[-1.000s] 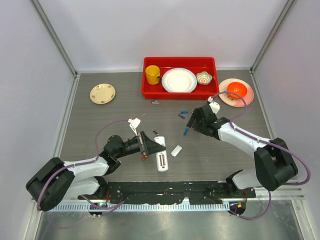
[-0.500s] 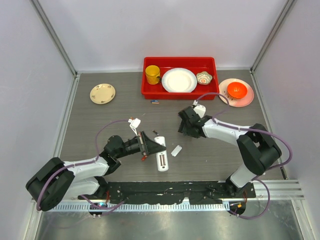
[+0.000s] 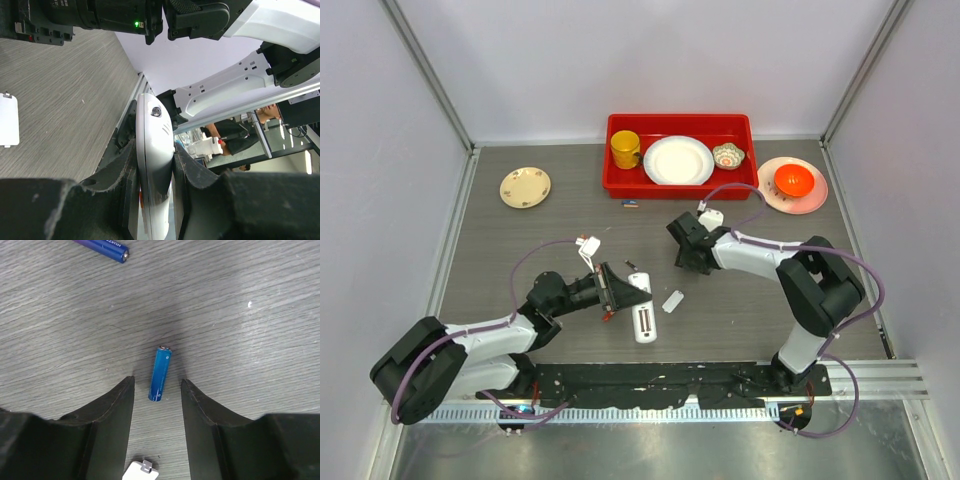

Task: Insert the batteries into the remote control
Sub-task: Pick up the battery from the center of the board.

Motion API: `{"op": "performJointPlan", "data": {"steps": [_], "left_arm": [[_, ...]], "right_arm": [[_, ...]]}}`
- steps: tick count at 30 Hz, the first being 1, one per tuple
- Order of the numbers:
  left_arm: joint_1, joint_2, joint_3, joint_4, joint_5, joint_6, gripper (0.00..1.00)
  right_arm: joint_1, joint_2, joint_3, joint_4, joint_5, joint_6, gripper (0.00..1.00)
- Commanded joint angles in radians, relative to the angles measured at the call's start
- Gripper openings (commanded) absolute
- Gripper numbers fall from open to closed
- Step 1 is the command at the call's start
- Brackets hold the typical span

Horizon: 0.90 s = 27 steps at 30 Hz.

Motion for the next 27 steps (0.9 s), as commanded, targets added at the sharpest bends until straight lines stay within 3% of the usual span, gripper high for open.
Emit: {"op": "performJointPlan", "data": {"steps": [1,27], "left_arm": [[-0.002,-0.025,-0.008,0.057,0.004,0.02,0.0],[-0.003,-0.057,-0.031,0.059,-0.004,0.019,0.0]], "right_arm": [[0.013,0.026,0.043,-0.022,0.038,0.024,0.46],[0.053,0.055,0.026,-0.075,0.045,0.026,0.35]]}}
